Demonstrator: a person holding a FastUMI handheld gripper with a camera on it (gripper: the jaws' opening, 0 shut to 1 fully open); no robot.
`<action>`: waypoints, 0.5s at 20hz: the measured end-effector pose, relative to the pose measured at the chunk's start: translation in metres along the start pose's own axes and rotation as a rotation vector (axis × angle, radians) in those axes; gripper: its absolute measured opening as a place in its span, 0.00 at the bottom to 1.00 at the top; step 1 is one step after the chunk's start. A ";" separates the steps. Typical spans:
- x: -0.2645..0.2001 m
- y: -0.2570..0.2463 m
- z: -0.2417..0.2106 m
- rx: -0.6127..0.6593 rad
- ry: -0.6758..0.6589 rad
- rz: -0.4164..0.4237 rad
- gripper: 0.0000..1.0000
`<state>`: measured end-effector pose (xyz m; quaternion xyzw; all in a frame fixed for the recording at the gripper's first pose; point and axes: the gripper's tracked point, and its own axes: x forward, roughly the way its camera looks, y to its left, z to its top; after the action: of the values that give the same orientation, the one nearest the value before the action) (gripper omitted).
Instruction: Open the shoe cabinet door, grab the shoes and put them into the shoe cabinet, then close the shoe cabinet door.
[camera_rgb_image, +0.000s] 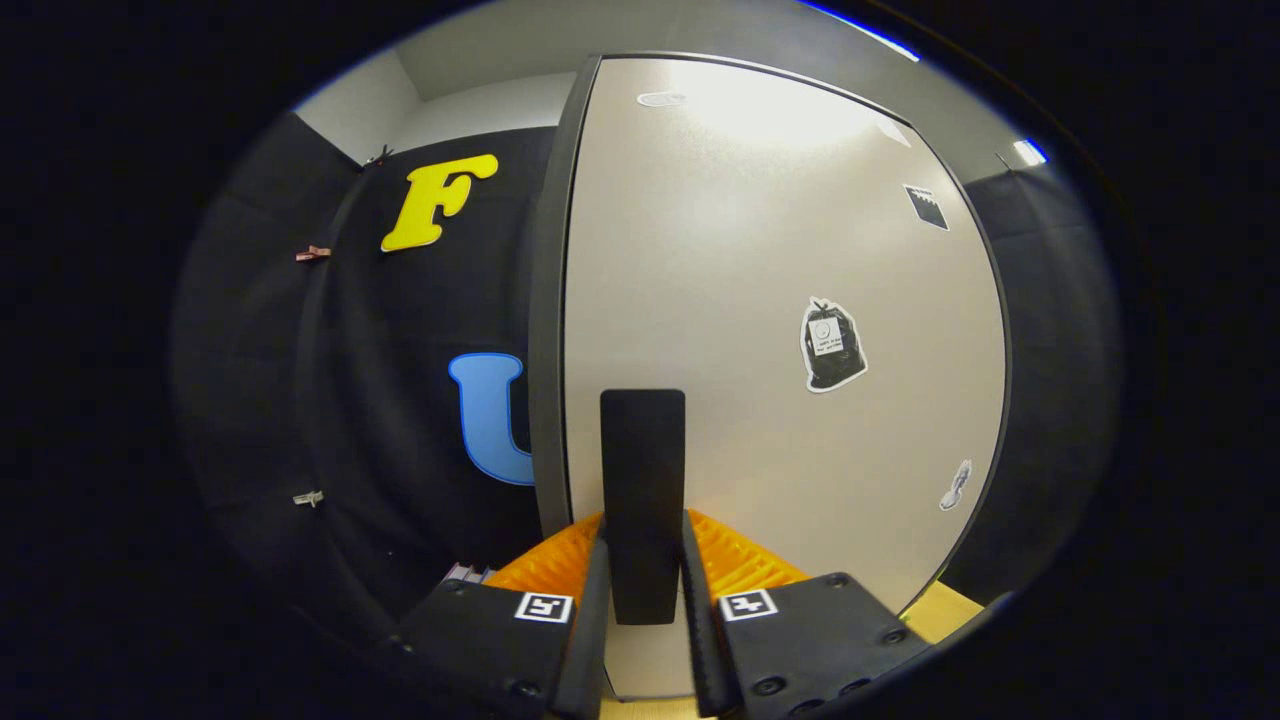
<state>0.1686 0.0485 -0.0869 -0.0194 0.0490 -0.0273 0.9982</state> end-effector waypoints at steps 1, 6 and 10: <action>-0.002 0.000 0.000 -0.006 0.003 -0.004 0.37; -0.005 0.000 -0.001 -0.017 0.019 -0.003 0.23; -0.021 -0.001 -0.001 -0.009 0.032 0.037 0.23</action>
<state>0.1480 0.0487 -0.0862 -0.0225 0.0655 -0.0089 0.9976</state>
